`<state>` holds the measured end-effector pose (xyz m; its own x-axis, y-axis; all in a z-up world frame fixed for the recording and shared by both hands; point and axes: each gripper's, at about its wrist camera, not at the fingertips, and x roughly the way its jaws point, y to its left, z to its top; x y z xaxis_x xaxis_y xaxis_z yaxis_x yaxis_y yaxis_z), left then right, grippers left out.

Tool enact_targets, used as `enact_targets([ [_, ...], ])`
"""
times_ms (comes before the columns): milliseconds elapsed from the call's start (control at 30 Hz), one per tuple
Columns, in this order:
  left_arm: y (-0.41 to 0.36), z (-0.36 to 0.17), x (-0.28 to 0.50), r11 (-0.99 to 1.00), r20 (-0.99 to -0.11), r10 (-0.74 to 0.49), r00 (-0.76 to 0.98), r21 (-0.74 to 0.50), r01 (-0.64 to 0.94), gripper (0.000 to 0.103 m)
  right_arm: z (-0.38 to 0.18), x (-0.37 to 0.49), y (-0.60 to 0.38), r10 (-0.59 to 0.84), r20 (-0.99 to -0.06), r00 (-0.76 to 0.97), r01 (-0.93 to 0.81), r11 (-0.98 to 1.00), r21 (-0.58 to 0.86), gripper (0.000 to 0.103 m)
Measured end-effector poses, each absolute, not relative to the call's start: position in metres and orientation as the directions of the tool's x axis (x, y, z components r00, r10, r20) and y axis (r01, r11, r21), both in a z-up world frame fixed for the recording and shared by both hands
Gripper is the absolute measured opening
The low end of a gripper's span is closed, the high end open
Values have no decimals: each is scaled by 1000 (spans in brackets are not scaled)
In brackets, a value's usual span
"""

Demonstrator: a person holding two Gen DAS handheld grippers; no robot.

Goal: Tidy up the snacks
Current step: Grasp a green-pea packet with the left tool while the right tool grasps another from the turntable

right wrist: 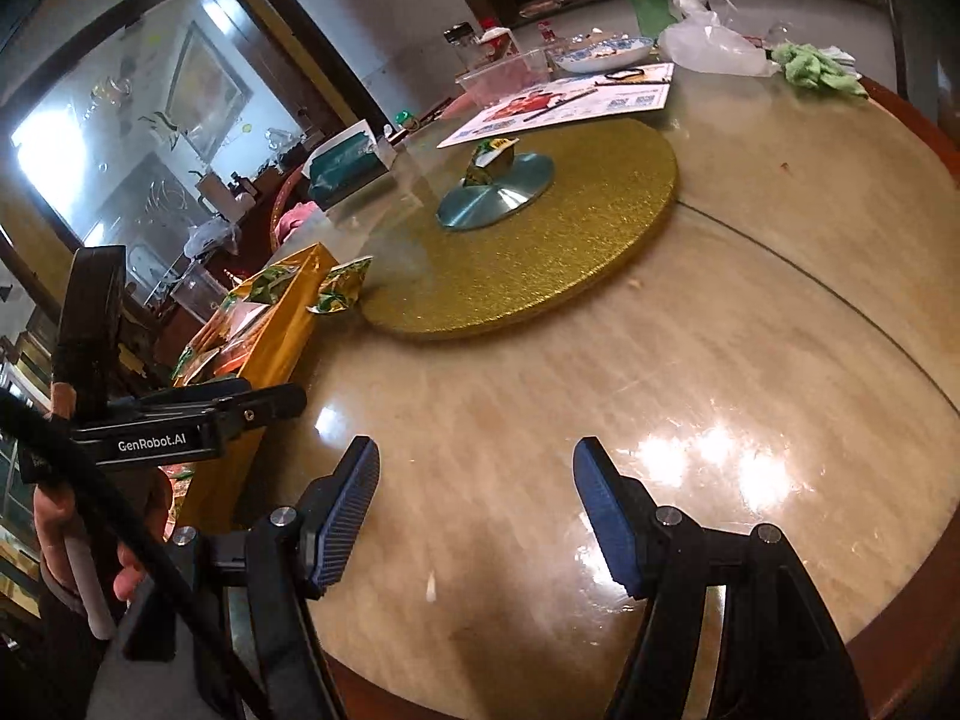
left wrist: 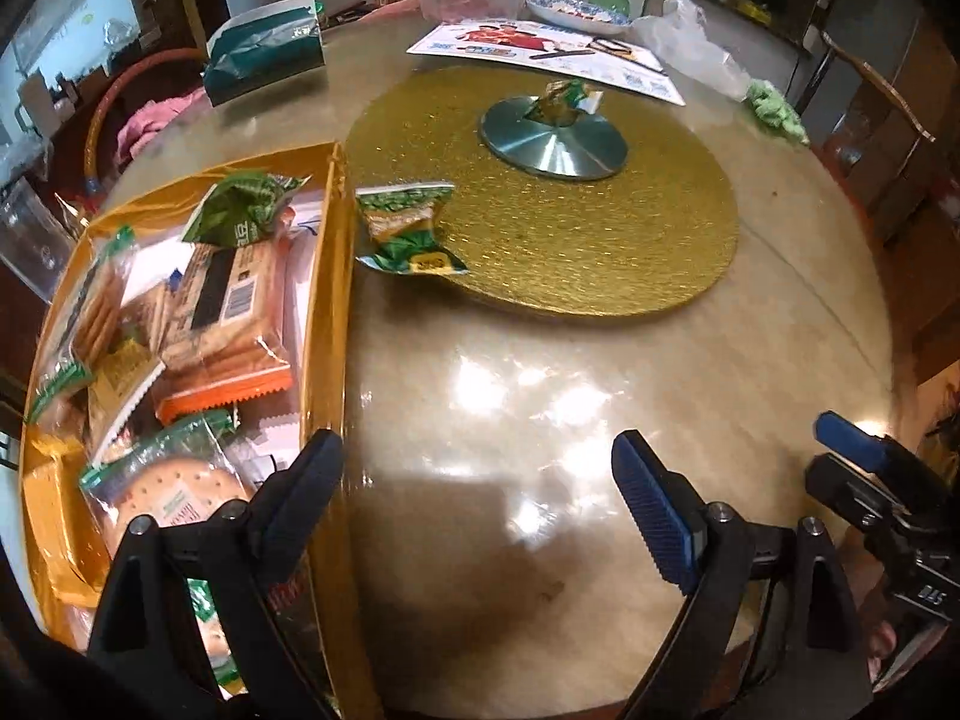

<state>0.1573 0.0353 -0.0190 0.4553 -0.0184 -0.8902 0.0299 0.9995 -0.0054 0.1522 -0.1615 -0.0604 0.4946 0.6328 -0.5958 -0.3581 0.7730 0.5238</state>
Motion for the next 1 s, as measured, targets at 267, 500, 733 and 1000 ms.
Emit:
enact_targets([
  [267,60,-20,184,999,-893,21,449,-2,-49,91,-71,153,-169,628,-590,508,-360,777,517,67],
  [500,58,-12,234,998,-889,23,458,-7,-64,90,-70,152,-166,635,-583,507,-377,771,513,67],
  [733,59,-36,268,996,-924,57,377,24,-91,57,-70,152,-165,638,-582,504,-388,769,508,67],
  [1000,47,-41,225,997,-909,63,412,43,-58,37,-70,153,-164,633,-587,505,-388,774,500,67],
])
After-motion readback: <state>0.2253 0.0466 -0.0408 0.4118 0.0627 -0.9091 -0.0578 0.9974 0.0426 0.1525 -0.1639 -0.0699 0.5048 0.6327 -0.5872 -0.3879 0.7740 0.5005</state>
